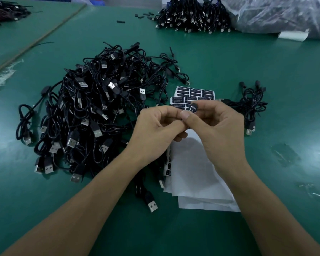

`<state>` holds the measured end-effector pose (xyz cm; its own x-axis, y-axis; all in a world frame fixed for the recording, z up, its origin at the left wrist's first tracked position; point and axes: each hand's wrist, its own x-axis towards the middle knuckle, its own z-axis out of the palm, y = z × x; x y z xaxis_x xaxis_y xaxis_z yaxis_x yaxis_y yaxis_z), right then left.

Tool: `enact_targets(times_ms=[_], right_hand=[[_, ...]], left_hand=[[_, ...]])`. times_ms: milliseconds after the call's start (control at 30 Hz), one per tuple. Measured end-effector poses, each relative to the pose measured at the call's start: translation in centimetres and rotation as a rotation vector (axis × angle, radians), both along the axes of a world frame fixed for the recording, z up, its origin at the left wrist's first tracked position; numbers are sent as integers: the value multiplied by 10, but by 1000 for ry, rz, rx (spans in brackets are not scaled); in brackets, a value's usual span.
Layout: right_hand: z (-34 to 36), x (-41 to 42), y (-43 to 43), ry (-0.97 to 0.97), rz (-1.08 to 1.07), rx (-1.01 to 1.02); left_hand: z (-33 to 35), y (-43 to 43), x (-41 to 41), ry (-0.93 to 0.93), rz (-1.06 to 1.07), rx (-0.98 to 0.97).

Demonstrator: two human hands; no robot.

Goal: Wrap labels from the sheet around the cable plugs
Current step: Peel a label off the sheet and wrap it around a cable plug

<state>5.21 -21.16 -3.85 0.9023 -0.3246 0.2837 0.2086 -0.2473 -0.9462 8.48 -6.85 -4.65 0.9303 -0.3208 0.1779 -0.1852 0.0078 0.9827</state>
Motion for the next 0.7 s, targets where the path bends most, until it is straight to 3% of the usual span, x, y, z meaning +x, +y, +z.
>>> enact_targets(times_ms=[133,367,533,633,700], right_hand=[[0,1,-3,-14,7,36],[2,-2,-3,-29,19,-85],[5,-6,-1,-74,63,-111],[5,-8,2,4,194,-49],[4,-9,2,-3,258,-113]], left_hand=[[-1,0,-1,-18,38,41],[0,2,-4,-232,77,208],[9,7,-3,-554,205,434],[17,8,-2,-685,334,357],[22,11,-1,-718,397,289]])
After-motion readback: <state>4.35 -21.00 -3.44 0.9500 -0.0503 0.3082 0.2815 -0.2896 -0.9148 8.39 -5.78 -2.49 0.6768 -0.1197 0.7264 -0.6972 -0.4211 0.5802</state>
